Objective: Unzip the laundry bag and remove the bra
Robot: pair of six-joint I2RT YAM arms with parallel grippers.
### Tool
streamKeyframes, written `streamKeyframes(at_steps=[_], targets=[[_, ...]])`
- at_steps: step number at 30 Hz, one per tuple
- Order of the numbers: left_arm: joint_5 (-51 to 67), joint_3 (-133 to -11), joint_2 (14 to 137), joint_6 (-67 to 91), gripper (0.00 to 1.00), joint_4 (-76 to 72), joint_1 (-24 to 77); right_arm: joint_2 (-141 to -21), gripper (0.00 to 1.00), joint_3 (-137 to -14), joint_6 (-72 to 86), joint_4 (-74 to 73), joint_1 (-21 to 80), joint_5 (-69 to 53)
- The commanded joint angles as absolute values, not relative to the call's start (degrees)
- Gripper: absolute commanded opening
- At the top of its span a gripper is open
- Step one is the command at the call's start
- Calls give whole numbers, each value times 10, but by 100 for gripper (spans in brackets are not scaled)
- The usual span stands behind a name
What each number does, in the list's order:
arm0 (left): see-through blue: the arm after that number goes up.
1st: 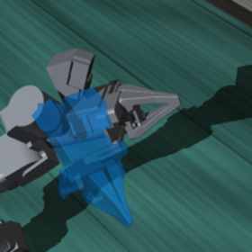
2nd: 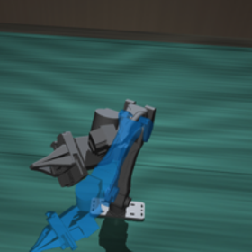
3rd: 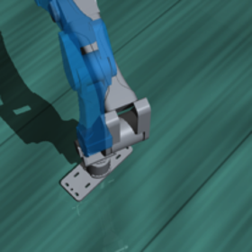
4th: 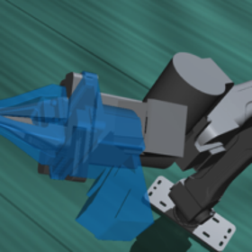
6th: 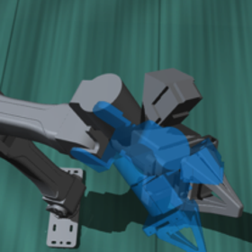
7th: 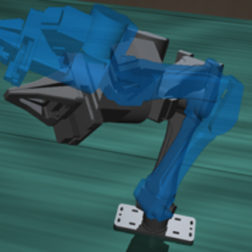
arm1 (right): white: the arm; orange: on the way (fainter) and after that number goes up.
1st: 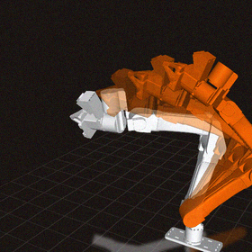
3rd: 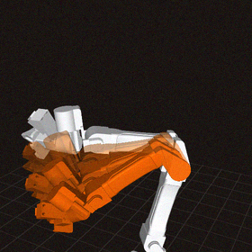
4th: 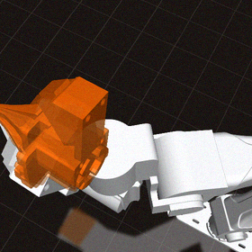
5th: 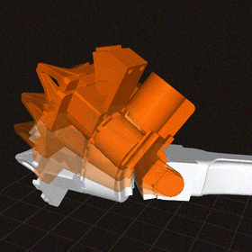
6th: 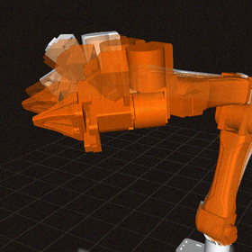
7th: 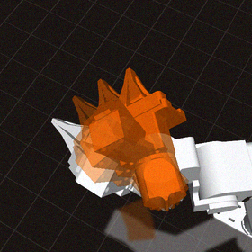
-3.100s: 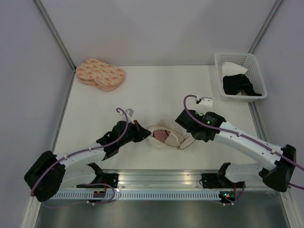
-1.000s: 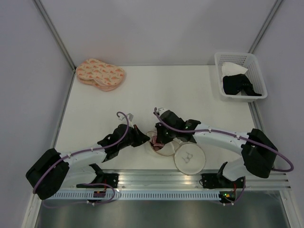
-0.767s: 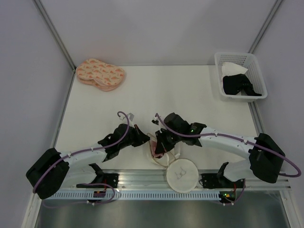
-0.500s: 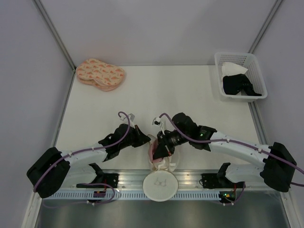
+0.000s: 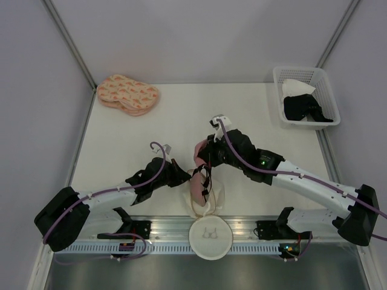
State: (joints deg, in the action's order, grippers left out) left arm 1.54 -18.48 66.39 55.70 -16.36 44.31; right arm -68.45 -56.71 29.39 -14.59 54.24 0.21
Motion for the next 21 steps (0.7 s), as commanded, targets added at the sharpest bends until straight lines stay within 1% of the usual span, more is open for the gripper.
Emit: streamKeyframes(at_steps=[1,7,11,14,17,21], targets=[[11,-193,659,566,2,-176,441,-670,0,-603,302,-155,534,266],[13,-190,653,569,2,-179,441,-699,0,-700,270,-192,473,308],[17,-192,643,567,2,-172,441,-743,0,-776,250,-222,435,343],[18,-197,633,565,2,-157,441,-780,0,-834,243,-243,388,363],[26,-202,624,563,2,-155,441,-829,0,-899,245,-261,306,365],[33,-202,613,562,2,-144,441,-883,0,-949,252,-251,217,363]])
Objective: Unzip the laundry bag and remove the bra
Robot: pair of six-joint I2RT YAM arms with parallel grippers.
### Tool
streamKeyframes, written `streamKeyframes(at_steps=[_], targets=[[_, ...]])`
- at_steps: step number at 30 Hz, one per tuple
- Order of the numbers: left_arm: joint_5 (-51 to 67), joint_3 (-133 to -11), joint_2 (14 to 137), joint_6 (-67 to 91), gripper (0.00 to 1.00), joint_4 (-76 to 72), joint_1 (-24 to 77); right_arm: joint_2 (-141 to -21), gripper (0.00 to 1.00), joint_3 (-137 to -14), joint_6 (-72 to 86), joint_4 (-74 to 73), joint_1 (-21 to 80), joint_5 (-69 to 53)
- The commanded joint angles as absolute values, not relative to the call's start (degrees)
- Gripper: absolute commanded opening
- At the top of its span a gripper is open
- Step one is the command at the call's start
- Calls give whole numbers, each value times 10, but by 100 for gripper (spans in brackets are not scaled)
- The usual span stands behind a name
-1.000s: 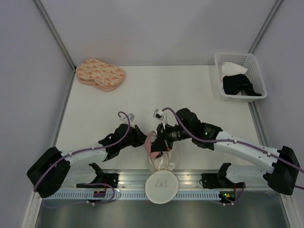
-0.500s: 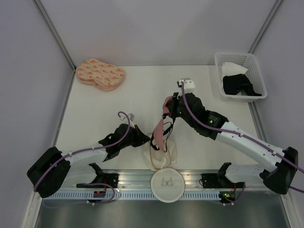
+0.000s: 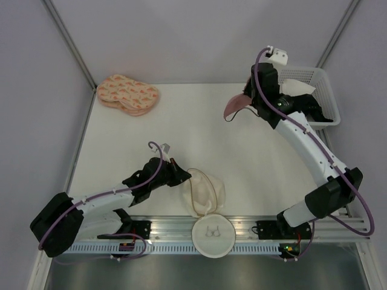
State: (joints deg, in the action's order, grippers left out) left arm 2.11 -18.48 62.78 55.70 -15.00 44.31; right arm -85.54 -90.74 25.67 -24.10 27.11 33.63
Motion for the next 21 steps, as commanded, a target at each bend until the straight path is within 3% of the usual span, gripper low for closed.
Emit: streamKeyframes(at_steps=[1,11,21], targets=[[34,-201,607,562,2,-142,441,-905,0,-958,253,-246,202,365],[37,-182,573,563,2,-115,441,-1092,0,-1172,269,-277,36,359],[34,-191,566,560,2,-87,440,-1172,1,-1206,284,-183,-50,417]])
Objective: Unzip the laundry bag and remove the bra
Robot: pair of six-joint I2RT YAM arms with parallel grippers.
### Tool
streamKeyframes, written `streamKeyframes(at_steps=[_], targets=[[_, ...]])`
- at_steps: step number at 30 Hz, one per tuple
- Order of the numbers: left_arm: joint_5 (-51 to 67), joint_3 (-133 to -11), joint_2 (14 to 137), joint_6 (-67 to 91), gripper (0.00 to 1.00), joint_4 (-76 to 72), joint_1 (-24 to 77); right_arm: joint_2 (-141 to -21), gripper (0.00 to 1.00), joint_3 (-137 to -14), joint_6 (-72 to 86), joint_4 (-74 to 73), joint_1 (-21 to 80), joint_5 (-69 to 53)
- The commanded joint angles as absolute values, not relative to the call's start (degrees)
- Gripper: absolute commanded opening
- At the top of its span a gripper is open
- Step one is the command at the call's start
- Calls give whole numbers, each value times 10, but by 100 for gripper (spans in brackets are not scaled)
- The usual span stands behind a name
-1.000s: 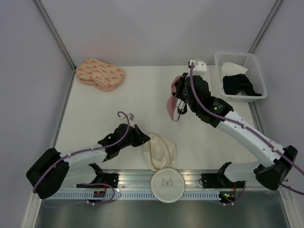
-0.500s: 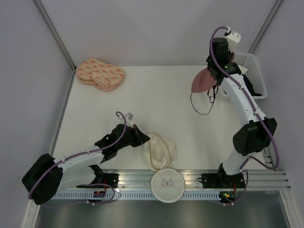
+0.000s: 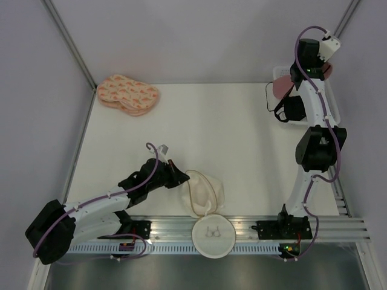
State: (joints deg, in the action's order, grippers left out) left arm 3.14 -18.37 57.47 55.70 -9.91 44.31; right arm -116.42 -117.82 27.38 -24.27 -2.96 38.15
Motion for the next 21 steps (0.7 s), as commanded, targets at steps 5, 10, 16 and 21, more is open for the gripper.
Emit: streamKeyframes(at_steps=[5,10,16,21], targets=[[29,-201,579,555,2,-76,440,-1202,0,-1256,291,-160,-80,419],[34,-218,609,554,2,-76,440,-1215,1,-1275,287,-128,-94,411],[40,-222,635,562,2,-91,440,-1324,0,-1391,290,-238,-120,259],[42,-220,640,570,2,-105,439,-1383,12,-1373,299,-291,-124,135]])
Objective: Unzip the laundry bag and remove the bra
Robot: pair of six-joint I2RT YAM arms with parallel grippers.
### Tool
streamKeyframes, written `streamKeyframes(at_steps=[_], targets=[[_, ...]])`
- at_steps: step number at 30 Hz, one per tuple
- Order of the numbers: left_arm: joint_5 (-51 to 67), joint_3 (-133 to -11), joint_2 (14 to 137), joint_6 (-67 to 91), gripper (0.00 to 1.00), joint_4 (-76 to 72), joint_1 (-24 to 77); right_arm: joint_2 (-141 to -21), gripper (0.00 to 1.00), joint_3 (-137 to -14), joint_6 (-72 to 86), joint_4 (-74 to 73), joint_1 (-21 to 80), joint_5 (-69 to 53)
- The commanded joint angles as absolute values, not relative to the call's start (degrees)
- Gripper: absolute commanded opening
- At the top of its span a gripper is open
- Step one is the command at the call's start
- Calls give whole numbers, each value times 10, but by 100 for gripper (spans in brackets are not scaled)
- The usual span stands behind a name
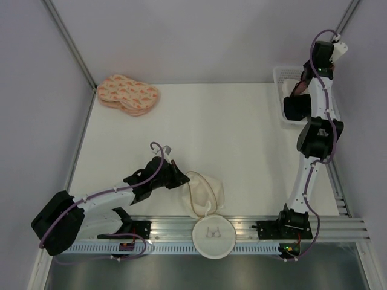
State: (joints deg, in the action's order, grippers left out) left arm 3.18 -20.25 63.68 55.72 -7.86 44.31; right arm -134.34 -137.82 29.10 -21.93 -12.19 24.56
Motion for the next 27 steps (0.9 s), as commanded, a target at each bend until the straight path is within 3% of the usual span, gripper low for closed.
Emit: streamKeyframes(at_steps=[1,3,4,5,6,13,20,27], targets=[[41,-220,638,571,2,-105,440,-1385,28,-1356,301,-297,-124,126],[42,-219,633,571,2,-105,440,-1375,64,-1335,297,-309,-120,124],[40,-219,628,571,2,-105,440,-1362,72,-1292,293,-304,-113,130],[39,-219,624,571,2,-105,440,-1326,91,-1264,283,-280,-111,135],[38,-220,621,570,2,-105,440,-1305,97,-1205,280,-264,-106,140],[24,-223,596,570,2,-108,440,-1127,98,-1038,237,-178,-79,135],[3,-214,585,591,2,-132,440,-984,98,-969,237,-228,-49,139],[-93,-192,553,669,2,-151,440,-861,98,-847,210,-301,85,137]])
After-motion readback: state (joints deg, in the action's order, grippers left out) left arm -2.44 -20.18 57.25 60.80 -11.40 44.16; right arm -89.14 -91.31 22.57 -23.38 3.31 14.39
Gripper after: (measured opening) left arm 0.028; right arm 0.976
